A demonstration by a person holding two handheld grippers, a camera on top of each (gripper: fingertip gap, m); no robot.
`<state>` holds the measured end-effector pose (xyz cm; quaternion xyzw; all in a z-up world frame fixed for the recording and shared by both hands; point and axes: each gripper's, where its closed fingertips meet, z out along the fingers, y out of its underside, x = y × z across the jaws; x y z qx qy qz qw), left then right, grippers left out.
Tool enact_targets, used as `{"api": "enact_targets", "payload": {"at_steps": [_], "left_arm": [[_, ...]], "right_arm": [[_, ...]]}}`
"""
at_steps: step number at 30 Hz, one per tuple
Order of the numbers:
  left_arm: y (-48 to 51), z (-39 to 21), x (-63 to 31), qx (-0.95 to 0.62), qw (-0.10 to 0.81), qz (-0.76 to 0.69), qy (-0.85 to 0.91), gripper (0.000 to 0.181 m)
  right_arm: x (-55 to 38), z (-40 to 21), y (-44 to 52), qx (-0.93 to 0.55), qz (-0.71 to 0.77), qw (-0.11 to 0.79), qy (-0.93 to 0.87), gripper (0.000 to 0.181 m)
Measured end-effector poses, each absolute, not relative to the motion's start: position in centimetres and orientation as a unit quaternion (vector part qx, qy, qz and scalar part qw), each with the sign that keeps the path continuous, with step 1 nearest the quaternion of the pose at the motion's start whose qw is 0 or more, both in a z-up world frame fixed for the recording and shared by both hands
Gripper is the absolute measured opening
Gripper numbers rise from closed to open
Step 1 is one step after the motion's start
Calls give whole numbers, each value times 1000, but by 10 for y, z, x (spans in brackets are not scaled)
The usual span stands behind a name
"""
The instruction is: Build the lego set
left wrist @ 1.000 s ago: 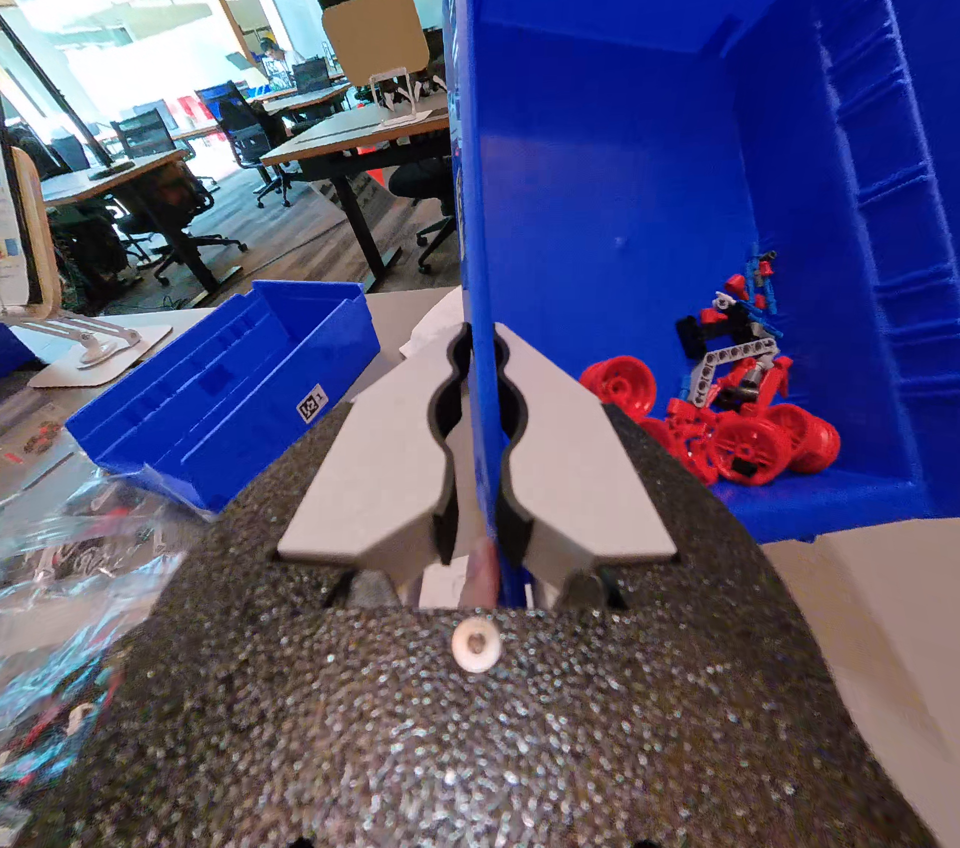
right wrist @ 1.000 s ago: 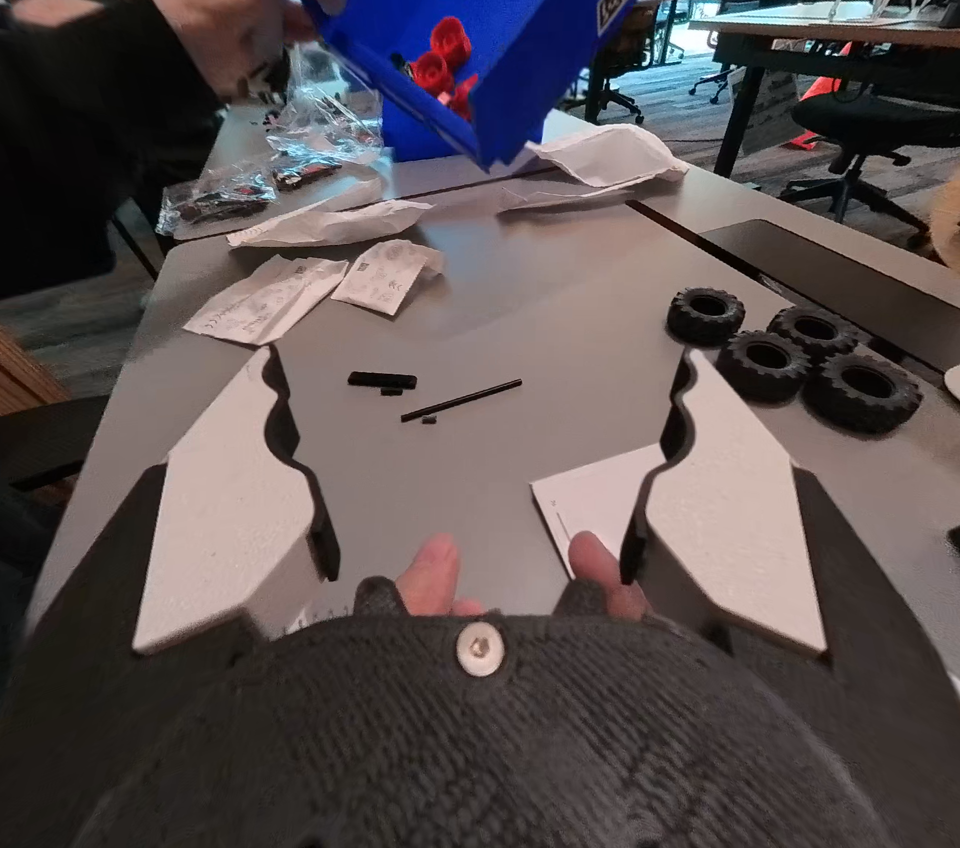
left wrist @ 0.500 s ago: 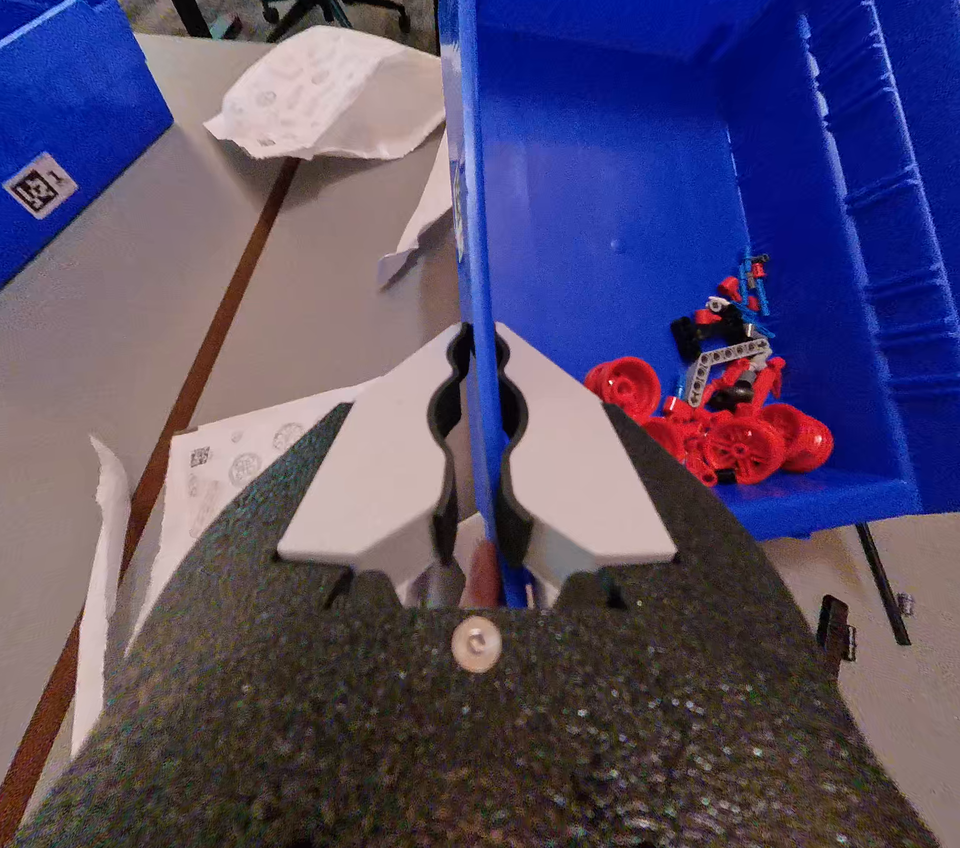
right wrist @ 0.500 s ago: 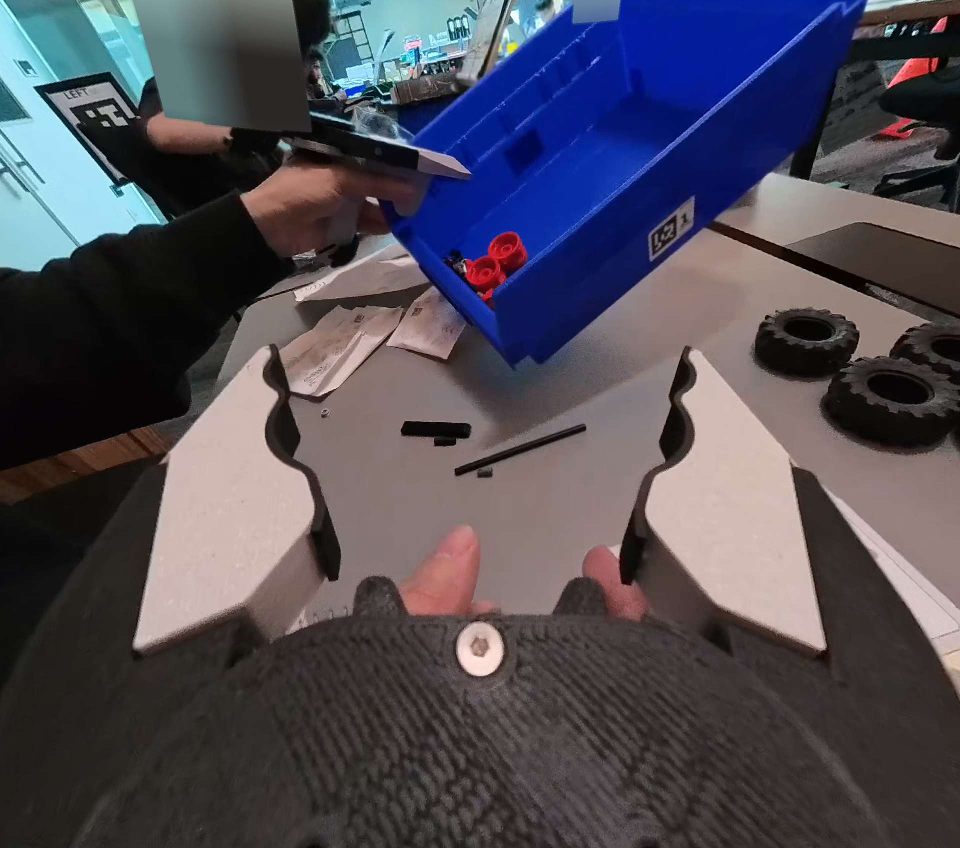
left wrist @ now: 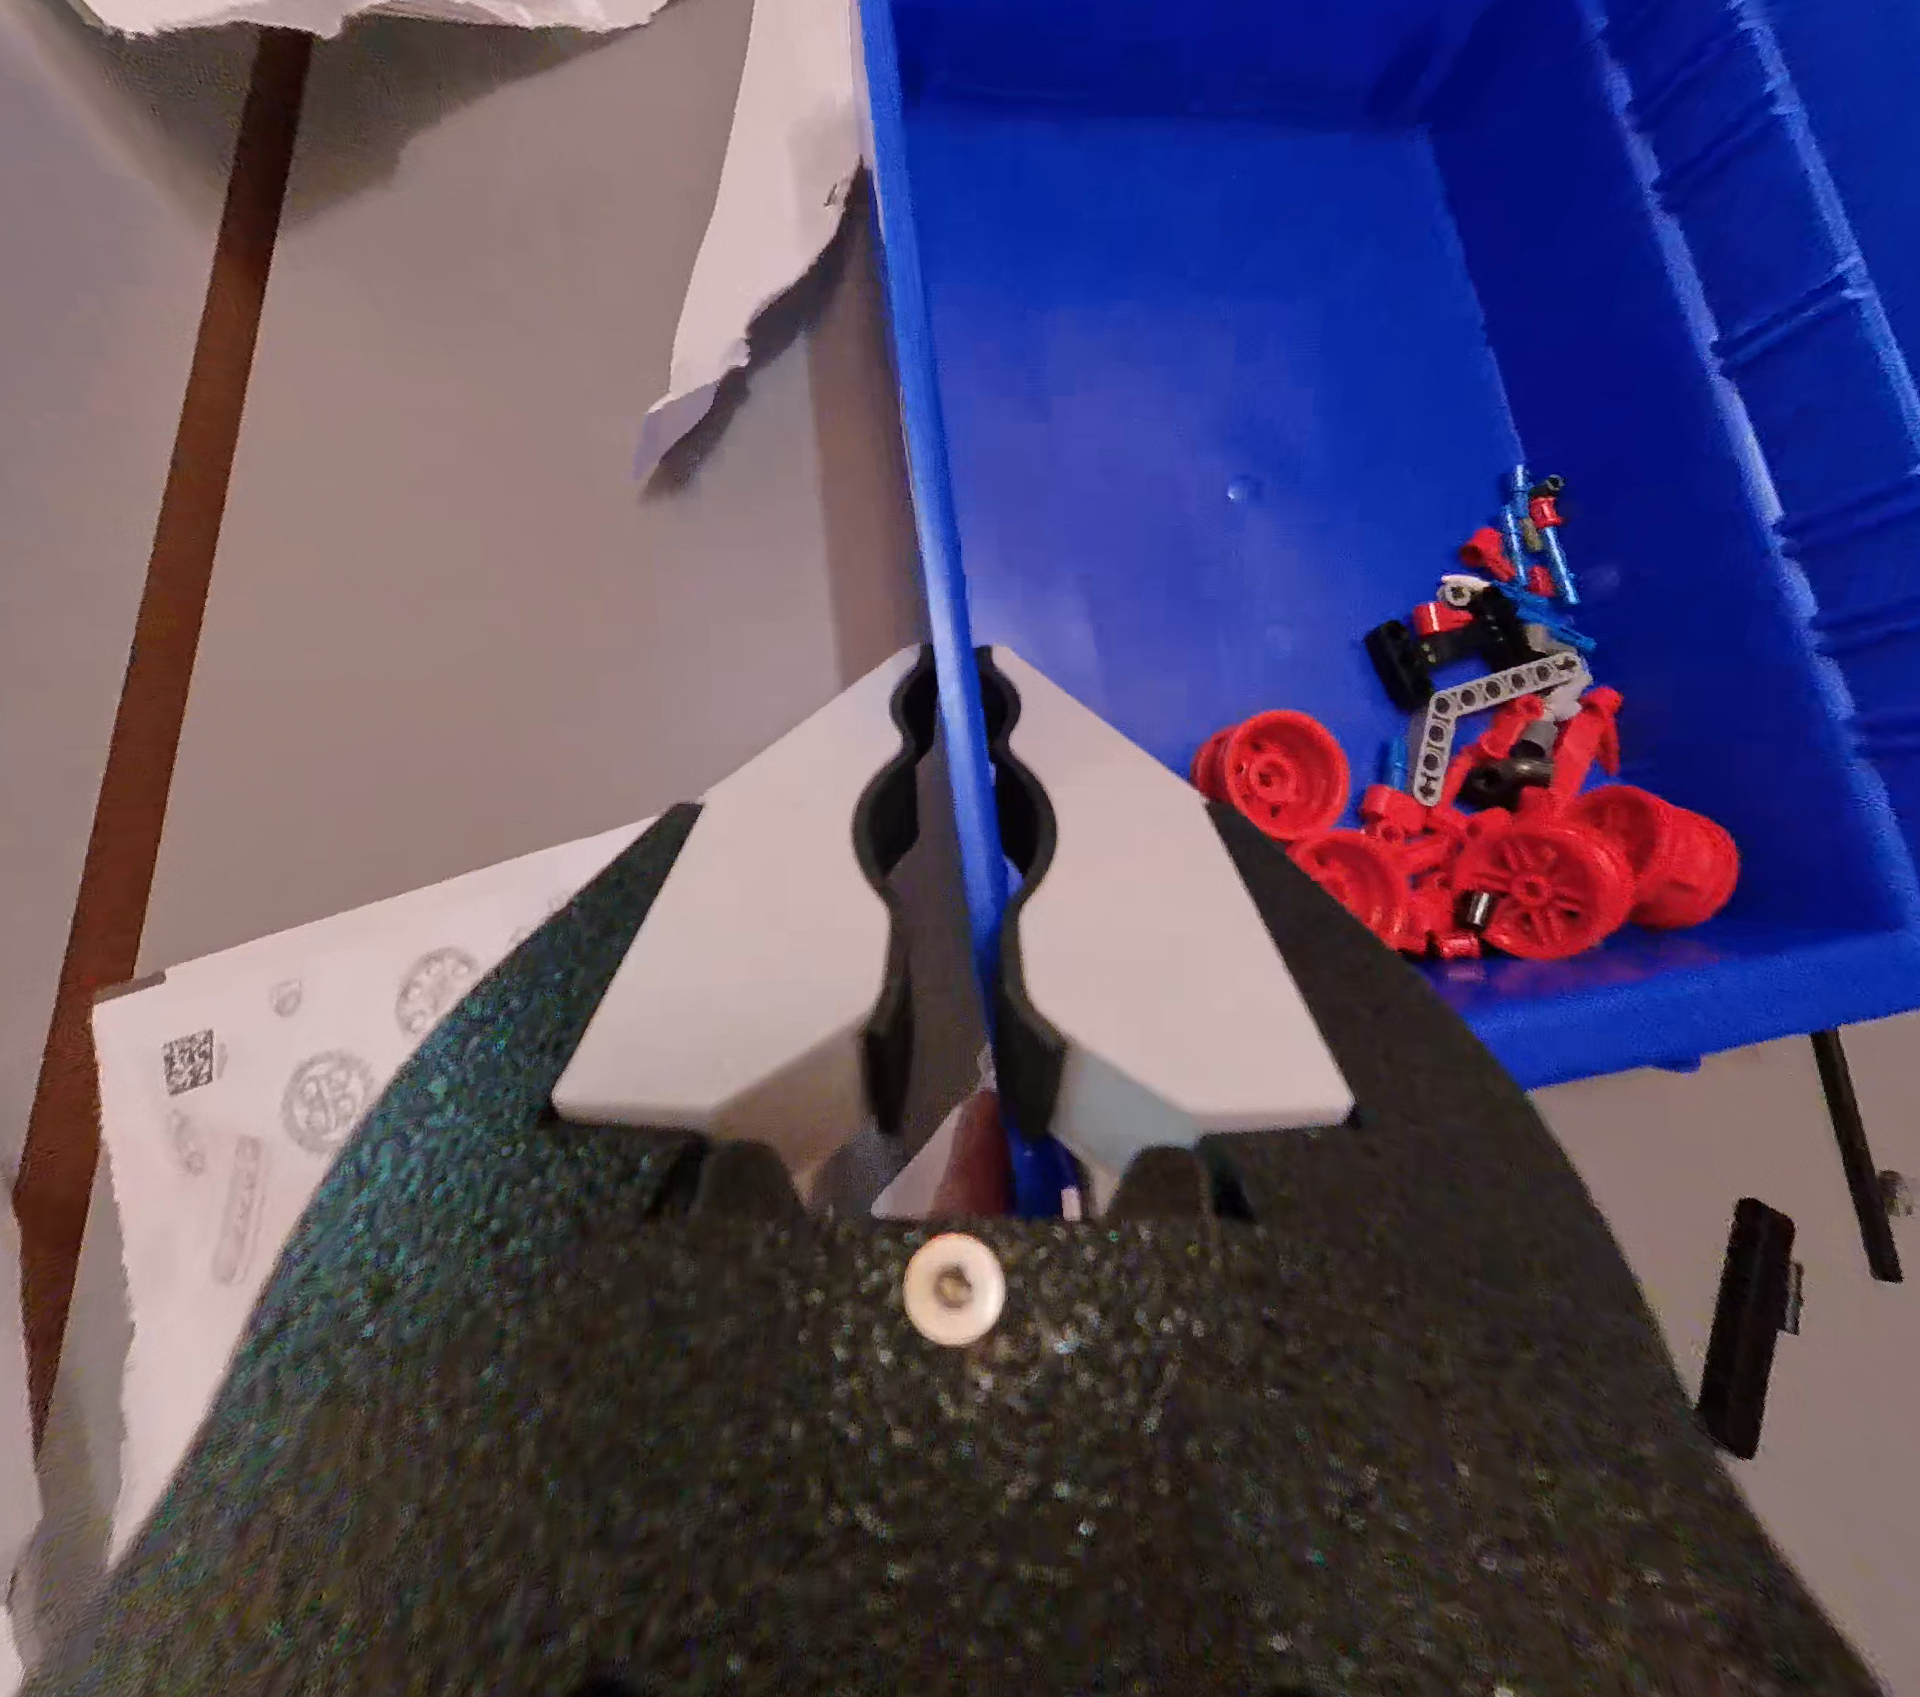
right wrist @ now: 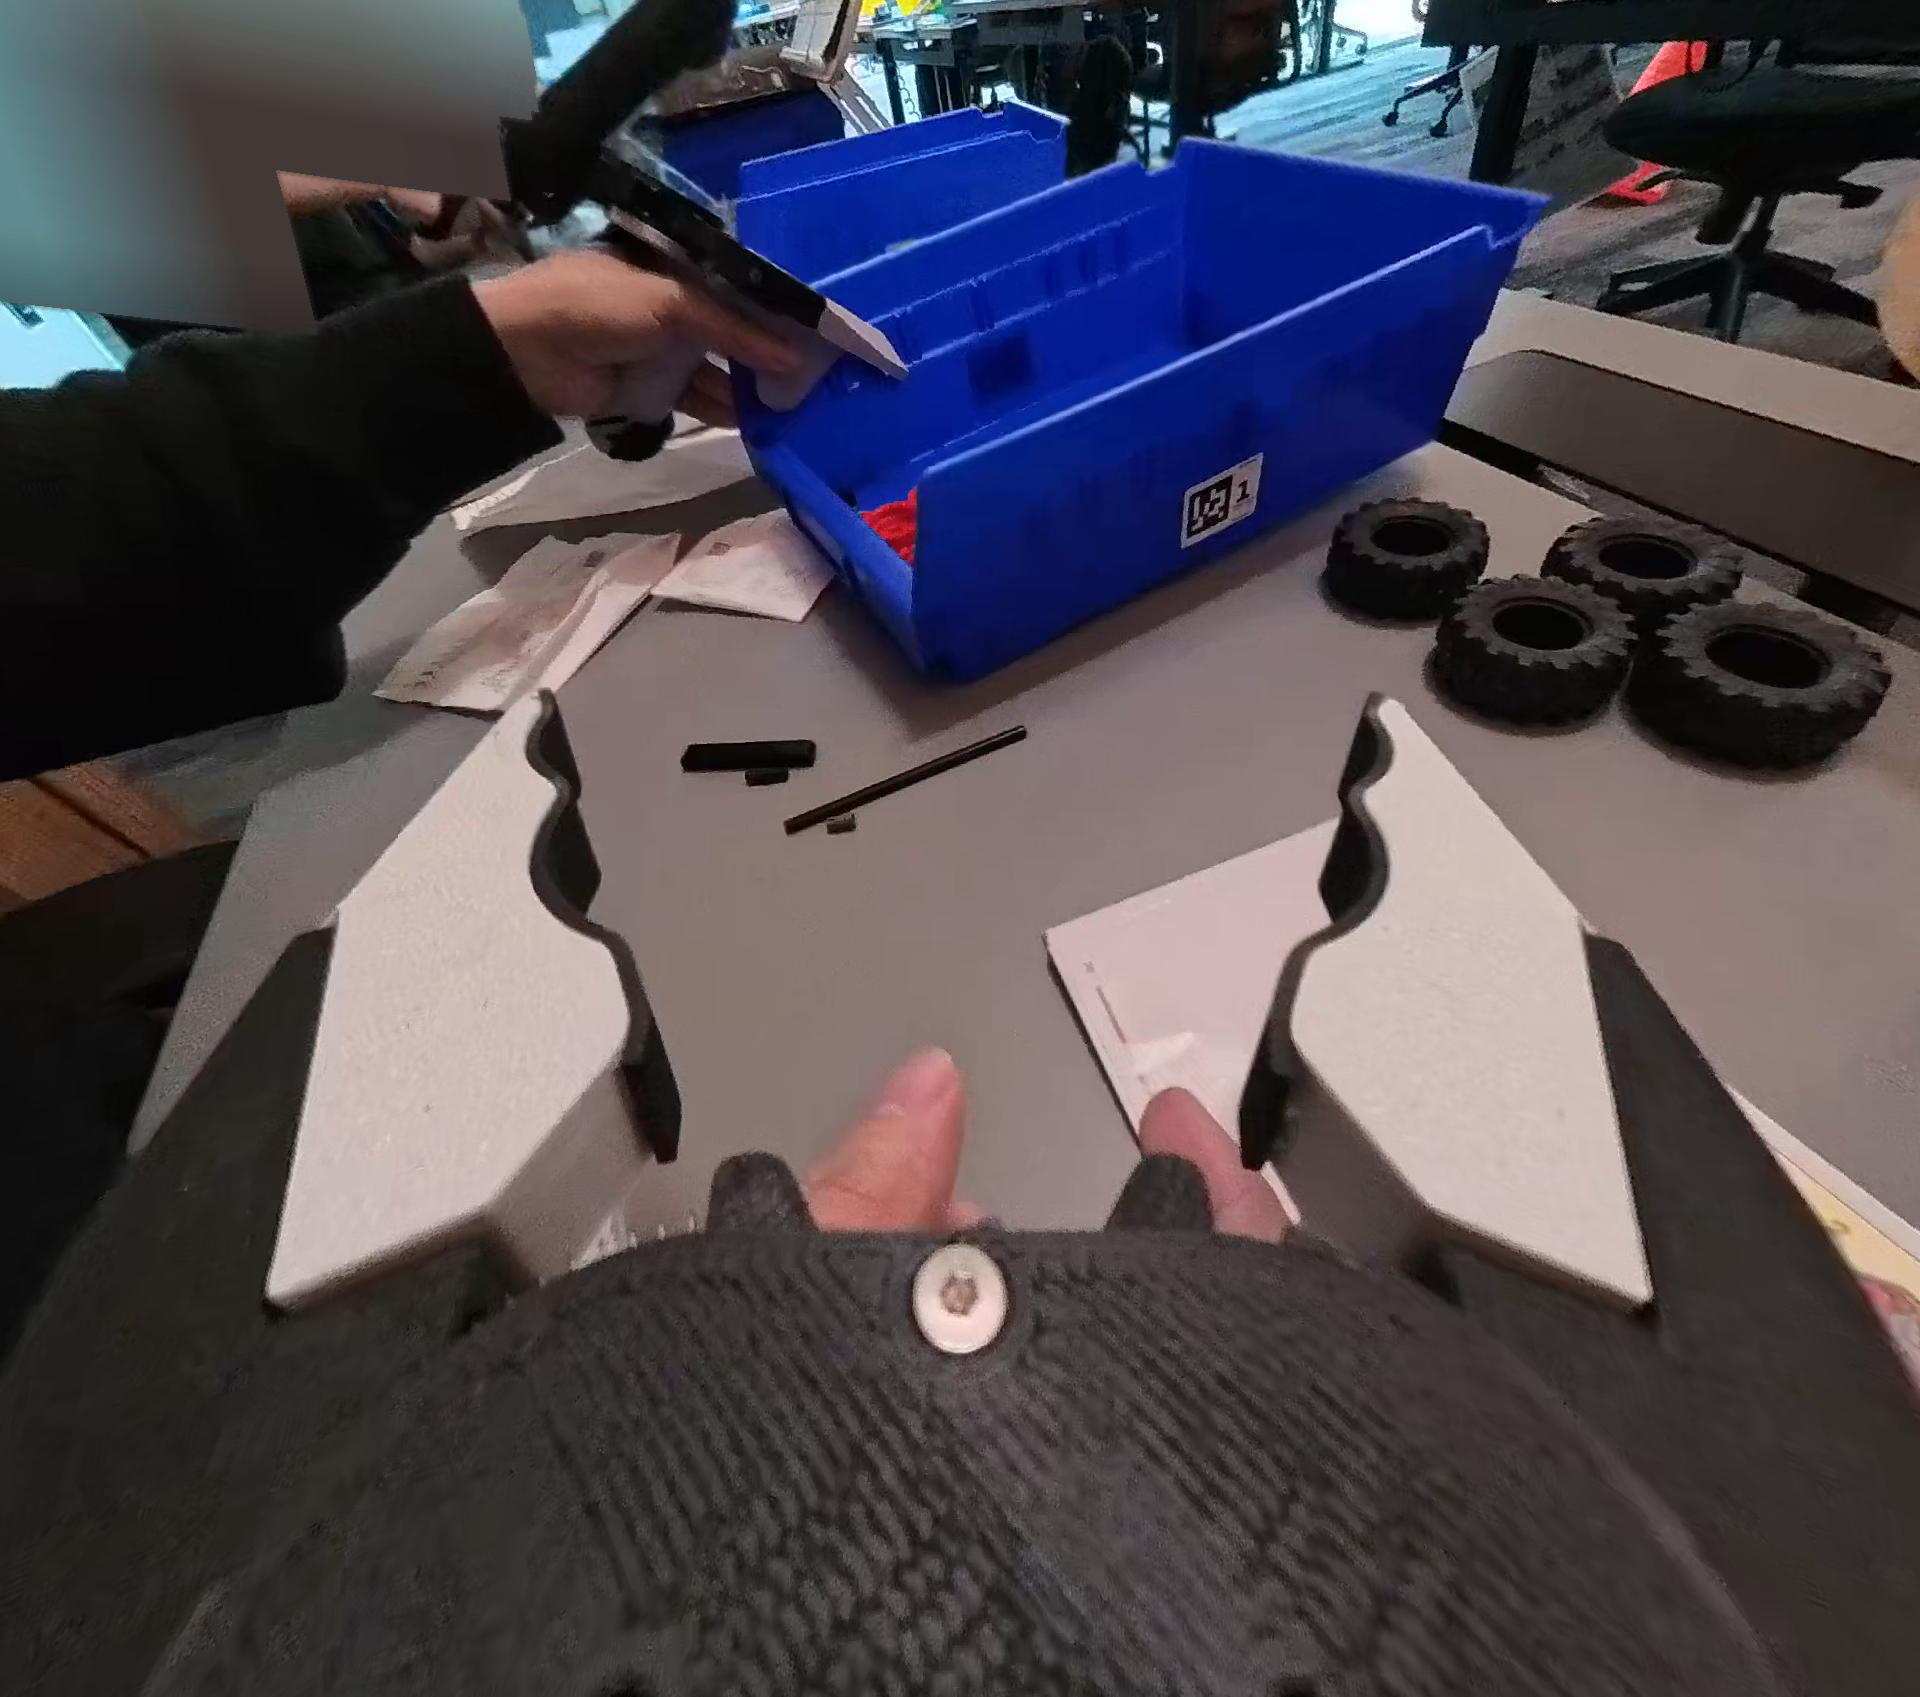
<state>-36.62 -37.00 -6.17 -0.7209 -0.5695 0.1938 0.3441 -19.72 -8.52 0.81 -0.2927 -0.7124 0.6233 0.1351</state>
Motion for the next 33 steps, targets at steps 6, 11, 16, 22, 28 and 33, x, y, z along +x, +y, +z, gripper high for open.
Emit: {"api": "enact_targets", "payload": {"at_steps": [6, 11, 16, 22, 28, 33], "left_arm": [[-370, -25, -373, -741, 387, 203, -510, 27], [-390, 13, -368, -788, 346, 247, -445, 60], [-444, 24, -418, -784, 285, 281, -475, 84], [-454, -23, -533, -818, 196, 285, -459, 120], [-444, -71, -597, -878, 129, 311, -341, 89], [-435, -69, -628, -854, 184, 325, -363, 55]], "right_arm": [[-192, -13, -62, -310, 570, 147, -747, 142], [-188, -27, -35, -332, 529, 168, -762, 140], [-186, -34, -14, -351, 511, 183, -763, 140], [-186, -32, -15, -348, 492, 193, -775, 139], [-173, -43, 9, -344, 397, 244, -815, 138], [-168, -61, 24, -372, 366, 230, -822, 137]]}}
